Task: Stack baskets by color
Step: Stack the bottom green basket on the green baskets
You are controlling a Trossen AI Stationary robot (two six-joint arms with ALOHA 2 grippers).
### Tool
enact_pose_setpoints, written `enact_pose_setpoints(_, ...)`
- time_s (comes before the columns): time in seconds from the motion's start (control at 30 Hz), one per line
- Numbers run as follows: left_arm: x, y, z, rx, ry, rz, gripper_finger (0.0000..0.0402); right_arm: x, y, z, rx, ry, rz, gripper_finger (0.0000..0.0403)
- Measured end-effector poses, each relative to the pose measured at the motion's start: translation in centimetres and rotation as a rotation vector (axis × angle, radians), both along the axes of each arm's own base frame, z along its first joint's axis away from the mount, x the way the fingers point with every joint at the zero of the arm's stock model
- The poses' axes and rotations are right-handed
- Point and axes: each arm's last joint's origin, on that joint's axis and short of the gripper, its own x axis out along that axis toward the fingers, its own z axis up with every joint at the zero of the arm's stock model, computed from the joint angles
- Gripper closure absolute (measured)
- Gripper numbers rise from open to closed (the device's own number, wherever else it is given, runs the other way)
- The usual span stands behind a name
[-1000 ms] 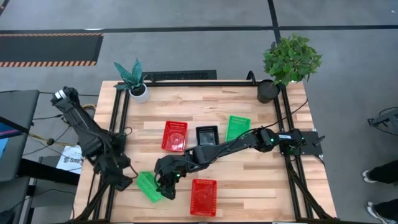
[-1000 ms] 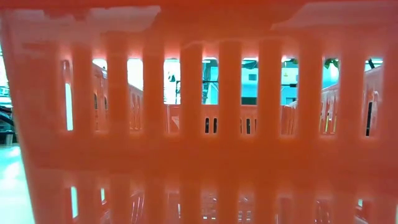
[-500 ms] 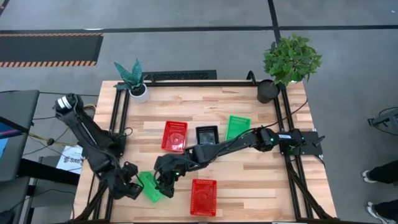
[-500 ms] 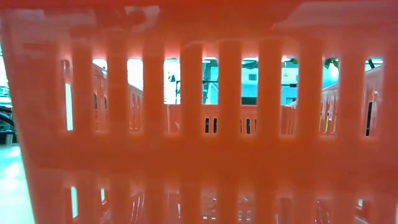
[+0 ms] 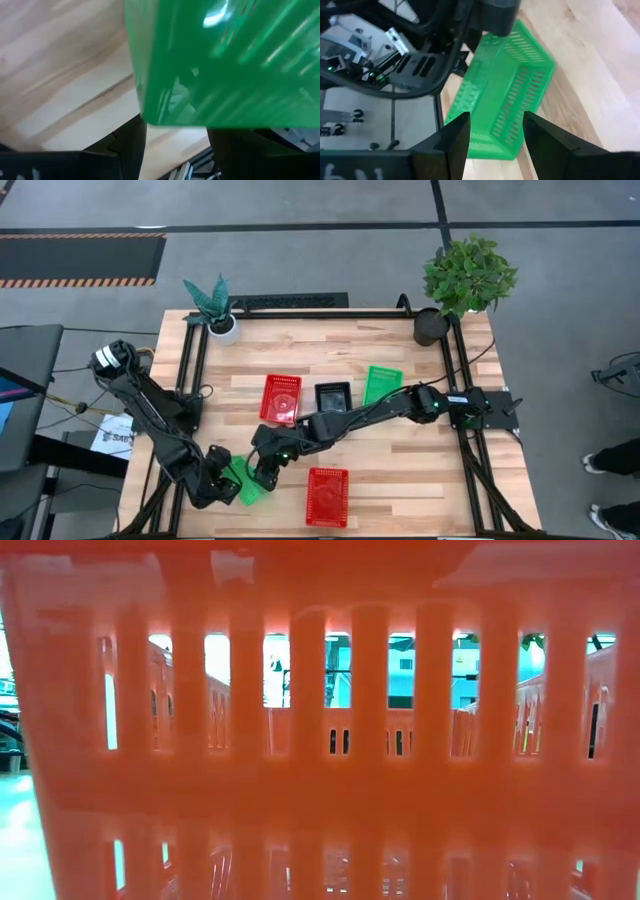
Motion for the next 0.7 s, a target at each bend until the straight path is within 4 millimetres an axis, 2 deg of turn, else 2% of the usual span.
enact_pose_setpoints(0.23, 0.3, 0.2, 0.0, 0.053, -0.075, 0.047, 0.0209, -0.3, 0.3, -1.0, 0.018, 0.055, -0.019, 0.02)
enact_pose_setpoints(0.7, 1.7, 1.0, 0.1, 0.097, -0.161, 0.103, 0.0209, -0.3, 0.8, -0.7, 0.032, 0.037, -0.034, 0.0203)
